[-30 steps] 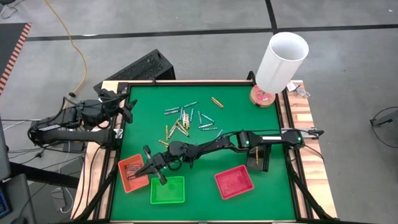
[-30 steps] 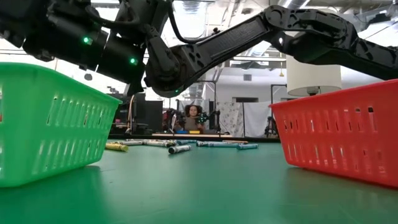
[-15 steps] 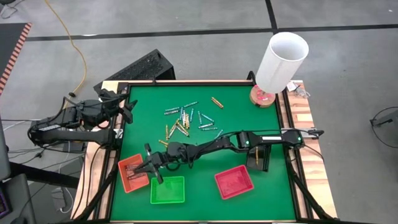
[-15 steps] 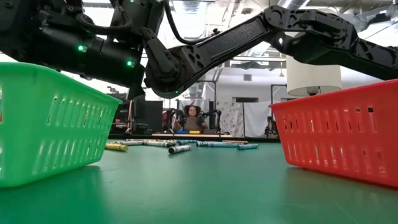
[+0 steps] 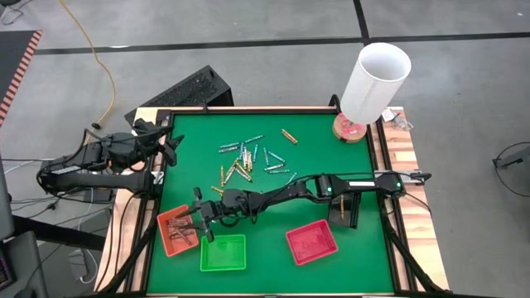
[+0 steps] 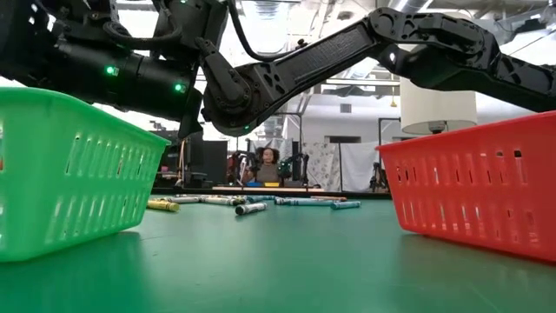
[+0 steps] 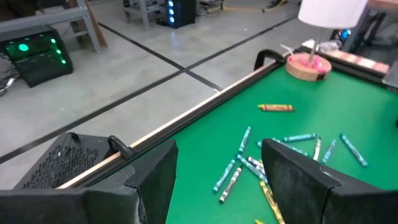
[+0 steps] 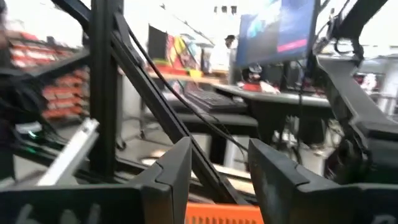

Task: Sort crayons
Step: Put the brown crayon into the orange bin

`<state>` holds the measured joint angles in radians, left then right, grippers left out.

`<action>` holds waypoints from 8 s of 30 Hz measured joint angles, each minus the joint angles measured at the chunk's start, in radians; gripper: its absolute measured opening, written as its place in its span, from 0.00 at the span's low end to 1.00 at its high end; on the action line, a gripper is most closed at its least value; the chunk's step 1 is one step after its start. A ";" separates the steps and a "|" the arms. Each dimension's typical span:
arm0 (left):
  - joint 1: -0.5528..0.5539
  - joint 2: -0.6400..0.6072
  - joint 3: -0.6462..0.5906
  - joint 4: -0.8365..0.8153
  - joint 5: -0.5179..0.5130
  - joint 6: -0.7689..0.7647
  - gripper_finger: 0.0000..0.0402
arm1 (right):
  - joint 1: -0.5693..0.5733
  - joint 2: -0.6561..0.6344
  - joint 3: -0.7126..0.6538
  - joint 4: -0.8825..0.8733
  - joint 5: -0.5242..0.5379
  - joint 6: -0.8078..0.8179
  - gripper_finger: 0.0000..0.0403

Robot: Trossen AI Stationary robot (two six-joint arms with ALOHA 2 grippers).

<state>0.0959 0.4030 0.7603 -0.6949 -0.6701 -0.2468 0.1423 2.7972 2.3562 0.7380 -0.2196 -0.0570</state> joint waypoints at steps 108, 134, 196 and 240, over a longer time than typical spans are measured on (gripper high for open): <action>0.000 0.000 -0.001 -0.205 0.018 -0.020 0.56 | -0.561 -0.944 -1.196 -1.098 0.371 0.212 0.34; 0.000 0.000 -0.001 -0.206 0.018 -0.024 0.56 | -0.571 -0.943 -1.195 -1.127 0.375 0.138 0.23; 0.000 0.000 -0.023 -0.177 0.020 -0.027 0.56 | -0.222 -0.943 -0.915 -0.960 0.371 0.154 0.00; 0.000 0.000 -0.023 -0.156 0.020 -0.031 0.56 | -0.014 -0.228 -0.024 -0.666 -0.039 -0.164 0.00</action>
<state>0.0959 0.4030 0.7376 -0.8511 -0.6498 -0.2781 0.1278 2.5689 2.3322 0.0721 -0.2584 -0.2215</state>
